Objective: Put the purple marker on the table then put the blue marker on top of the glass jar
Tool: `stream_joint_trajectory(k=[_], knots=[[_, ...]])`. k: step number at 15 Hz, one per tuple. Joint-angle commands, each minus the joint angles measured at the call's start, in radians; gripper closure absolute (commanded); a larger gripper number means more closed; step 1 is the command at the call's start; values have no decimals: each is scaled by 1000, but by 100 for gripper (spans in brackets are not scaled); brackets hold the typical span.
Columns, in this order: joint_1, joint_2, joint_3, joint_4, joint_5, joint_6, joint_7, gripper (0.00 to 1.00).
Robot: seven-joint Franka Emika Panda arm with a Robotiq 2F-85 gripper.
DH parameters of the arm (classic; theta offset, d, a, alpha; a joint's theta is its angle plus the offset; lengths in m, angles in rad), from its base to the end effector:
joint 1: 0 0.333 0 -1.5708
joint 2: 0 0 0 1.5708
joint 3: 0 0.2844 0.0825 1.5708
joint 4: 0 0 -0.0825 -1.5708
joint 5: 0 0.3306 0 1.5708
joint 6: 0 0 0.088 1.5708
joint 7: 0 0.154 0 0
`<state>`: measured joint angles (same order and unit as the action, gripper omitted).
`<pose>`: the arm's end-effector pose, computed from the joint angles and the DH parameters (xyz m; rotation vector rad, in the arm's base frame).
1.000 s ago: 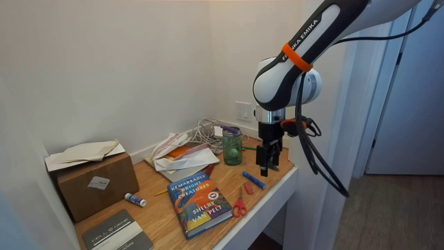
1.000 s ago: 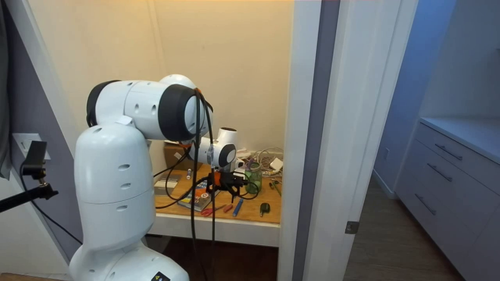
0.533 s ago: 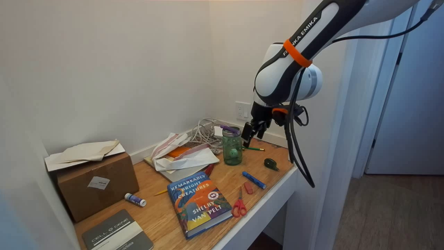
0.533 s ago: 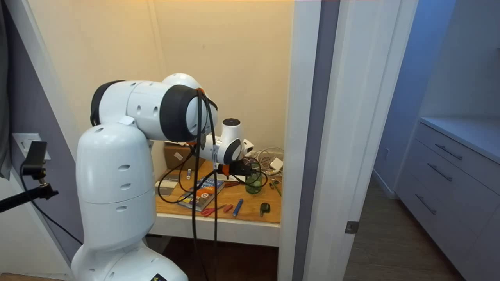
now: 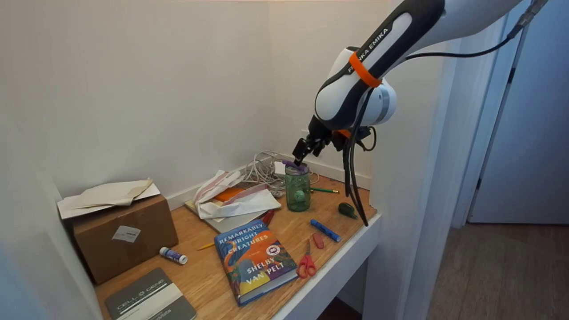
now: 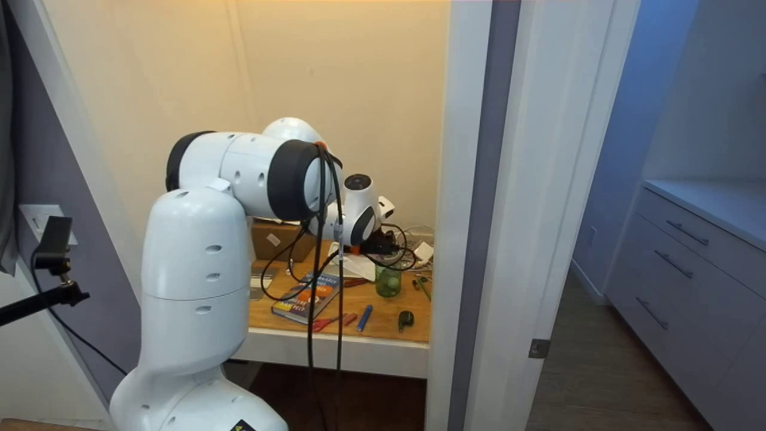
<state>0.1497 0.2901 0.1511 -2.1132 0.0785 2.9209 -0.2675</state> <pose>0.5717 0.1705 0.3042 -2.8706 -0.7003 -0.7828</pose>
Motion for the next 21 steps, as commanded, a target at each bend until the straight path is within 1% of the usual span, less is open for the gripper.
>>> stream_joint_trajectory(k=[1, 6, 7, 8, 10, 11, 12, 13, 15, 17, 18, 19, 21], knots=[[-6, 119, 4, 117, -45, 46, 52, 0], [1, 202, -17, 207, -84, 62, 88, 1], [2, 214, -19, 219, -88, 65, 92, 10], [0, 224, -16, 232, -90, 64, 92, 25], [-1, 240, -15, 252, -93, 60, 98, 39], [-1, 247, -16, 260, -94, 59, 100, 48], [1, 252, -19, 267, -95, 58, 103, 55], [1, 255, -18, 271, -95, 58, 104, 63], [1, 258, -19, 276, -95, 55, 108, 76], [4, 255, -23, 276, -96, 46, 114, 92], [3, 251, -22, 272, -95, 43, 116, 98], [5, 244, -23, 266, -96, 40, 119, 99], [7, 228, -24, 252, -95, 32, 127, 96]])
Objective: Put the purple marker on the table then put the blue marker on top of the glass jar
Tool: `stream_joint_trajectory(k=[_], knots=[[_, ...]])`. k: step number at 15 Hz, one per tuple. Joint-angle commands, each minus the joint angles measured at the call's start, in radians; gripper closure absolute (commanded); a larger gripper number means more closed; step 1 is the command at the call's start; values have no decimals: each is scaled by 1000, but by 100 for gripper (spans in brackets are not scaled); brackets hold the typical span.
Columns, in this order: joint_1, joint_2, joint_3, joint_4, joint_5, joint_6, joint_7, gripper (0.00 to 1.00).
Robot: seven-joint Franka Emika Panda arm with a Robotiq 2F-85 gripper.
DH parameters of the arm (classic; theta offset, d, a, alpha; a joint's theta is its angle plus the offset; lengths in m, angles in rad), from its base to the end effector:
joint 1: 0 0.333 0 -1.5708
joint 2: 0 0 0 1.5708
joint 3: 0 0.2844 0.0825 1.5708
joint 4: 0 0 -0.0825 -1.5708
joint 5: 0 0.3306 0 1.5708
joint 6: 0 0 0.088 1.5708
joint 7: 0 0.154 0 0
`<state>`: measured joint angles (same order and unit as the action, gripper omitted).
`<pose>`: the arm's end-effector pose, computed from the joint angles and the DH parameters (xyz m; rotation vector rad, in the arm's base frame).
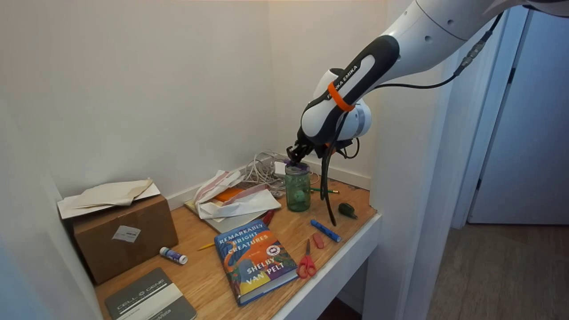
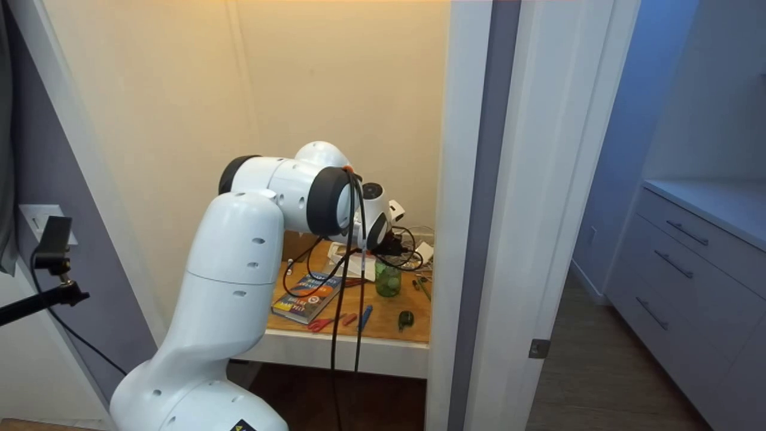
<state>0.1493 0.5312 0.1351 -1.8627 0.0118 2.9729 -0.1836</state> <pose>0.6346 0.1764 0.2721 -2.8568 -0.6060 -0.8705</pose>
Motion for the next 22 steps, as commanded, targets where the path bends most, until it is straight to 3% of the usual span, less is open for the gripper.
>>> stream_joint_trajectory(k=[1, 6, 13, 16, 22], knots=[[10, -28, -9, -12, -29, -23, 48, 96], [0, -115, 36, -90, -11, -43, 41, 96], [-49, -226, 176, -250, 111, -166, -4, 96], [-42, -215, 193, -287, 147, -185, 1, 96], [-39, -101, 183, -291, 133, -83, 6, 96]])
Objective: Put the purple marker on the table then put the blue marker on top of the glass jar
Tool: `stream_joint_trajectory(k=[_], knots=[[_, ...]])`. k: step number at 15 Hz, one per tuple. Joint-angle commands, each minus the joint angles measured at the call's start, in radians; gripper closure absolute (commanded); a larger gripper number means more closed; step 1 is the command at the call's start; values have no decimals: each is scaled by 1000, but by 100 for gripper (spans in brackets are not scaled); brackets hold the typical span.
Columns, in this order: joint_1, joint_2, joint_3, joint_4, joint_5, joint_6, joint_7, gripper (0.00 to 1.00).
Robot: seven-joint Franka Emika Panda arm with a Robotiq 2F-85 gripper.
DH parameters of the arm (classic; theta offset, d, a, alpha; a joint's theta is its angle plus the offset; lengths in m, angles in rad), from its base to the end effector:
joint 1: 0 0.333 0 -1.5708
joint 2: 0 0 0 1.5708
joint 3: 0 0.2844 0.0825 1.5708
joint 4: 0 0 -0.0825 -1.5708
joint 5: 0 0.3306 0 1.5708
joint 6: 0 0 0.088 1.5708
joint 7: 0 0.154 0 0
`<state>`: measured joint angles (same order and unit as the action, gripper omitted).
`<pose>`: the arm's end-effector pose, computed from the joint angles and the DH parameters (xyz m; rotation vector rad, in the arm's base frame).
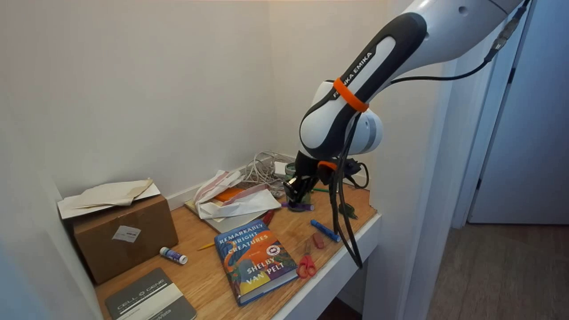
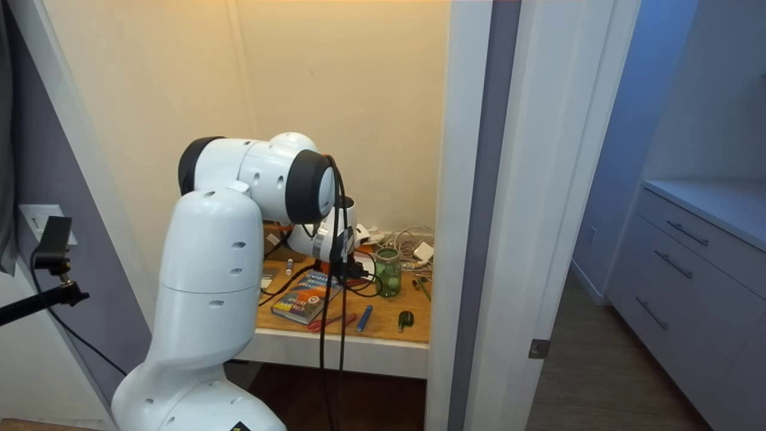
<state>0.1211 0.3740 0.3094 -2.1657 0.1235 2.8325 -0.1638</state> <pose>0.5163 0.2323 0.2289 -2.8400 -0.6422 -0.4109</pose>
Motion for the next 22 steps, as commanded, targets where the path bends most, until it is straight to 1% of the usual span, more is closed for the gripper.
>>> stream_joint_trajectory(k=[1, 2, 4, 5, 6, 7, 9, 10, 14, 15, 16, 20, 22], knots=[[-17, 85, 17, 27, 27, 70, -14, 96], [-21, 108, 24, 35, 24, 90, -15, 96], [-52, 177, 62, 55, 28, 164, -45, 96], [-69, 213, 84, 66, 30, 197, -44, 96], [-70, 242, 86, 74, 16, 227, -27, 96], [-84, 271, 103, 83, 9, 255, -20, 96], [-74, 310, 87, 101, -24, 288, 3, 96], [-77, 329, 90, 107, -32, 302, 7, 96], [-68, 365, 79, 133, -51, 315, 22, 96], [-68, 364, 79, 137, -54, 311, 24, 73], [-67, 356, 76, 140, -55, 303, 29, 56], [-47, 307, 48, 128, -56, 275, 49, 29], [-16, 264, 1, 107, -57, 250, 65, 14]])
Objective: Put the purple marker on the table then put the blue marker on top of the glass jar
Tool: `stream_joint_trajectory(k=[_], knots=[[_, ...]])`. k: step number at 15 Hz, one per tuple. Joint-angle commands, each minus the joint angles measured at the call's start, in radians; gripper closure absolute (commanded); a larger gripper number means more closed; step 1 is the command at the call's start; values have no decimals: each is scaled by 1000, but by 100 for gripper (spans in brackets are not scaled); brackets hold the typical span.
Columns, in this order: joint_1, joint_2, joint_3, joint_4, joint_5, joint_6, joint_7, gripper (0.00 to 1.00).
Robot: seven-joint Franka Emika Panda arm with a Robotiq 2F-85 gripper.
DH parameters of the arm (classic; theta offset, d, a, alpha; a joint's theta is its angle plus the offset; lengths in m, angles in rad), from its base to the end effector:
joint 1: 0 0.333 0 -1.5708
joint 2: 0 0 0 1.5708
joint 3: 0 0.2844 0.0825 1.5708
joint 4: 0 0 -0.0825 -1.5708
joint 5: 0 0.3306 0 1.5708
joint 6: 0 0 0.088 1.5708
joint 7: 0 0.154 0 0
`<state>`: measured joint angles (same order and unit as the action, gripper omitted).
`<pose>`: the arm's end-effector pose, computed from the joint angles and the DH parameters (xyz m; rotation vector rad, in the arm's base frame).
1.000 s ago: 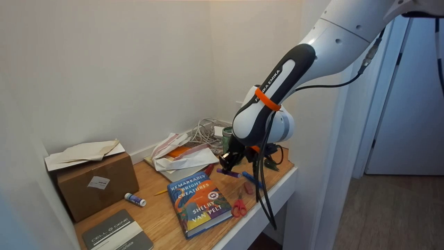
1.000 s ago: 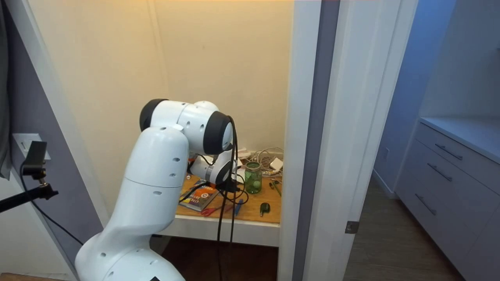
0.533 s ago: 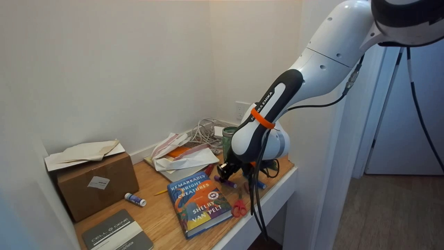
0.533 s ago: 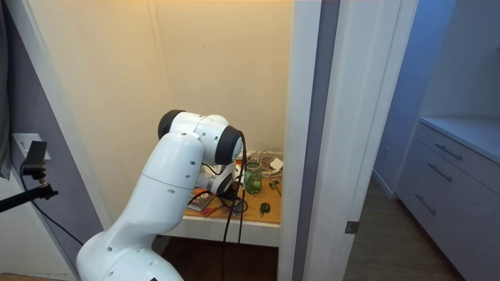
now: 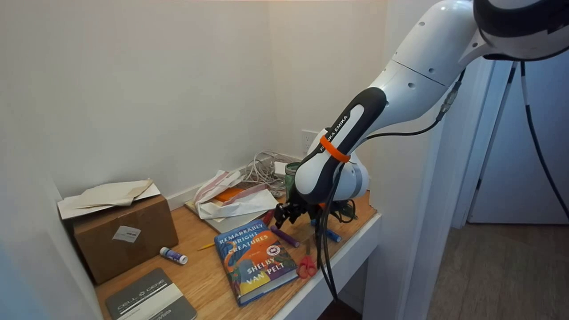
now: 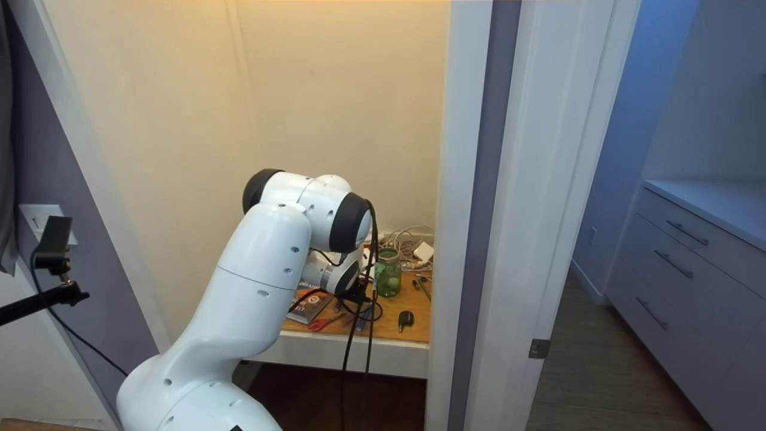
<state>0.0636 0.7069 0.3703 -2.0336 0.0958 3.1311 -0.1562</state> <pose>0.5496 0.2420 0.1386 -2.7516 -0.5004 -0.5487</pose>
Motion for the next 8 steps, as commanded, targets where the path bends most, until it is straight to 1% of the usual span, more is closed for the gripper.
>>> stream_joint_trajectory(k=[1, 2, 5, 7, 8], knots=[[70, -101, -102, -41, -31, -71, 72, 8], [88, -124, -133, -54, -35, -89, 80, 0], [158, -195, -250, -88, -69, -174, 118, 0], [184, -220, -300, -101, -108, -246, 139, 0], [189, -230, -309, -105, -127, -278, 145, 0]])
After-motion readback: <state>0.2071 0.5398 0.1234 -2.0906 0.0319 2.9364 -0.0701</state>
